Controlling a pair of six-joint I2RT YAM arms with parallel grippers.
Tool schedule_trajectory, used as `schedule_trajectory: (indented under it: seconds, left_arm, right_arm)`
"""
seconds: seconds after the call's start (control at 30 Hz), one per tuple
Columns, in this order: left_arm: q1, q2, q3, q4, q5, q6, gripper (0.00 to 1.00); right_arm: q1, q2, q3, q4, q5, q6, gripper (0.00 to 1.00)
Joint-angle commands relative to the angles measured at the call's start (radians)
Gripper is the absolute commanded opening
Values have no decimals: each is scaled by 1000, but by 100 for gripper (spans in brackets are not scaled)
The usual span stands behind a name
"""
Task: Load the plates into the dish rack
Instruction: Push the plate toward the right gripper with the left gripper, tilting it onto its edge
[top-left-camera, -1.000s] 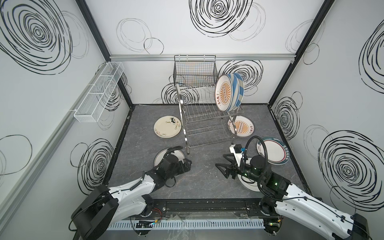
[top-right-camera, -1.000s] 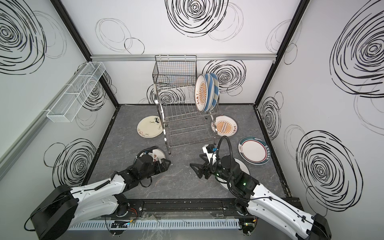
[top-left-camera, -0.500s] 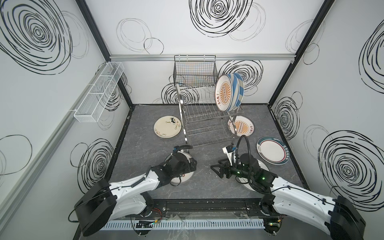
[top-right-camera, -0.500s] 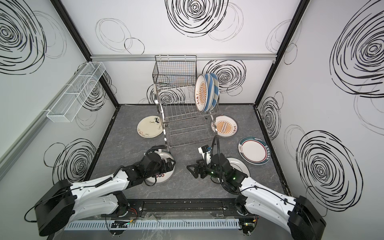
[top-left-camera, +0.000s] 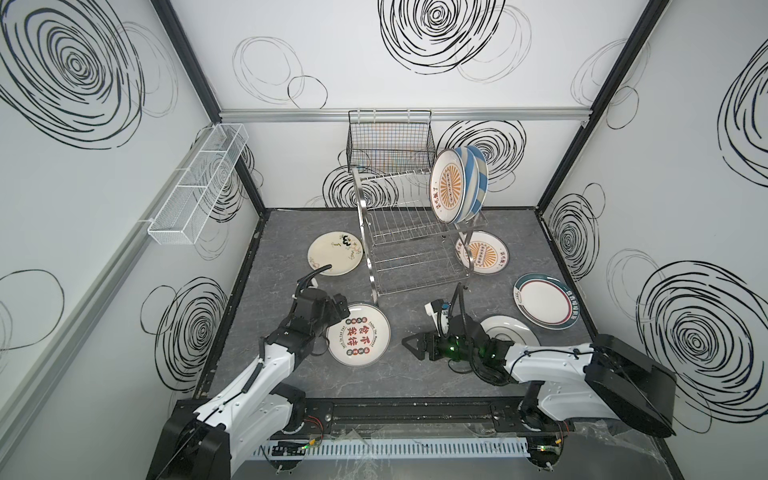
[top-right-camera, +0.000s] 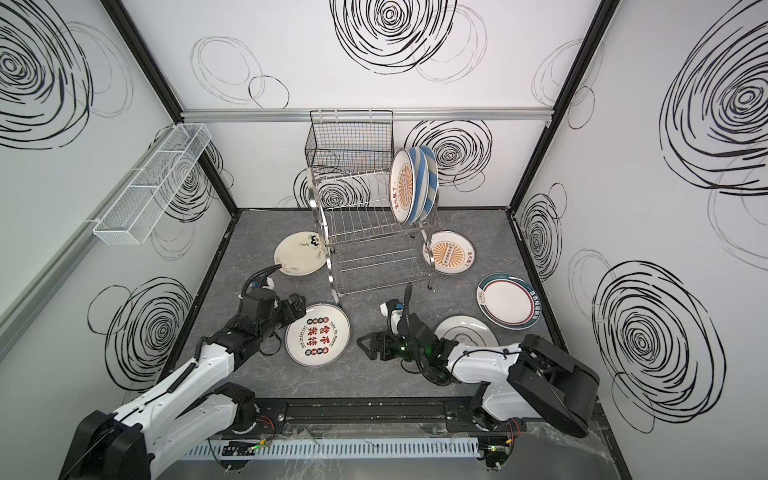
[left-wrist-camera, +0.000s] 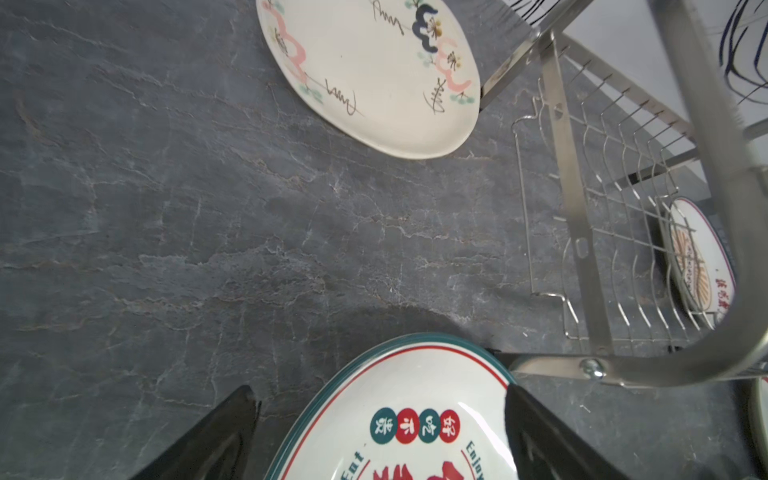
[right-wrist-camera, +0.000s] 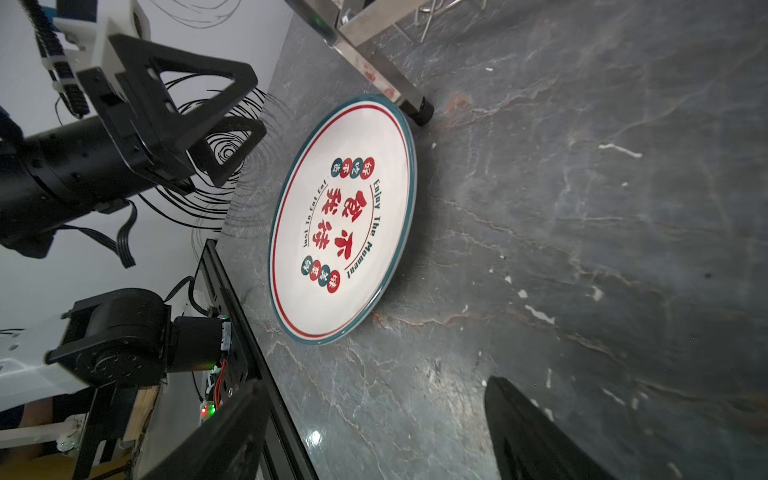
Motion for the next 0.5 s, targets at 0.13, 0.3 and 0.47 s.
schedule_trajectory:
  seconds: [0.13,0.3,0.47]
  left_arm:
    - [23,44,-107,186,207,-24,96]
    - [21,11,-137,167,198,-18,96]
    - [21,-33,-144,128,190,1,96]
  right_arm:
    - [18,153,88,122,2,32,84]
    - [18,259,149,150,-23,24,84]
    - [17,353,205,162,-44,14,84]
